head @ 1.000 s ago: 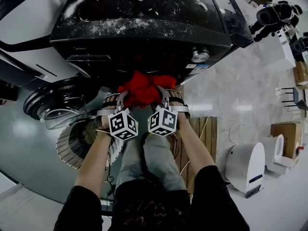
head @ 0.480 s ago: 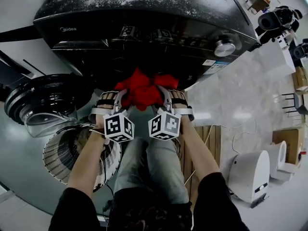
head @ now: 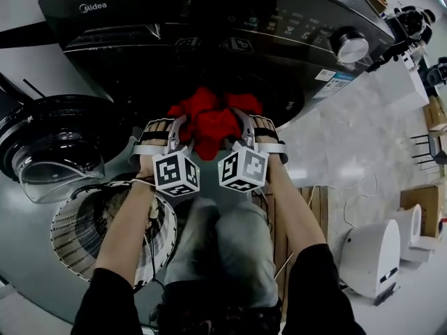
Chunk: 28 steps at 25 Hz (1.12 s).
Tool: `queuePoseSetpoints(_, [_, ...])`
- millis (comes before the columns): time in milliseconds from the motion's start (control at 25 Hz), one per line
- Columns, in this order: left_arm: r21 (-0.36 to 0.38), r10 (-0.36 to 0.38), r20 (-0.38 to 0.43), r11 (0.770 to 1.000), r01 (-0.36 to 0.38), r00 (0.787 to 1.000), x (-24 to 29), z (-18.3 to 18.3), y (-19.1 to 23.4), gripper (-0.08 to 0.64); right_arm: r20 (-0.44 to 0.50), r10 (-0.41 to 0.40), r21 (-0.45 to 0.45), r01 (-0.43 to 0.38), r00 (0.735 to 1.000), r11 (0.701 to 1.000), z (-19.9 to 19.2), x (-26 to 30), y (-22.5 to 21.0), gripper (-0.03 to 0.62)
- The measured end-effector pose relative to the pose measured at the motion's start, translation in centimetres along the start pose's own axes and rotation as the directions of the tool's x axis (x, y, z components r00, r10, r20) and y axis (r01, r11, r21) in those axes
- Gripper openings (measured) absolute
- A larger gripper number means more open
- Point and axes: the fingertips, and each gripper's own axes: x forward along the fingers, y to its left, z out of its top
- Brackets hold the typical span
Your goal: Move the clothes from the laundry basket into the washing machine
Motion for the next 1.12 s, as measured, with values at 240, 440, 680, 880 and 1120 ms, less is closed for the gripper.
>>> queuePoseSetpoints(240, [0.022, 0.037, -0.015, 0.999, -0.037, 0.999, 1.9, -0.7, 1.2, 0.138, -0.009, -0.031, -0.010, 0.031, 0.999, 0.999, -0.4, 2.3, -0.7, 0.175])
queuePoseSetpoints(440, [0.057, 0.085, -0.050, 0.995, -0.082, 0.995, 4.1, -1.6, 2.7, 0.141, -0.022, -0.050, -0.041, 0.049, 0.999, 0.998, -0.3, 4.7, -1.9, 0.176])
queuePoseSetpoints(680, [0.072, 0.126, -0.092, 0.990, -0.120, 0.988, 6.7, -2.3, 4.6, 0.146, -0.028, -0.052, -0.038, 0.051, 0.998, 0.998, -0.5, 7.6, -3.0, 0.178])
queuePoseSetpoints(880, [0.098, 0.144, -0.120, 0.986, -0.132, 0.982, 8.6, -2.8, 5.2, 0.149, -0.030, -0.056, -0.085, 0.053, 0.998, 0.995, -0.8, 9.5, -3.6, 0.181])
queuePoseSetpoints(1120, [0.100, 0.188, -0.148, 0.980, -0.174, 0.971, 10.6, -3.4, 6.1, 0.147, -0.022, -0.083, -0.108, 0.080, 0.996, 0.991, -1.3, 11.5, -4.4, 0.183])
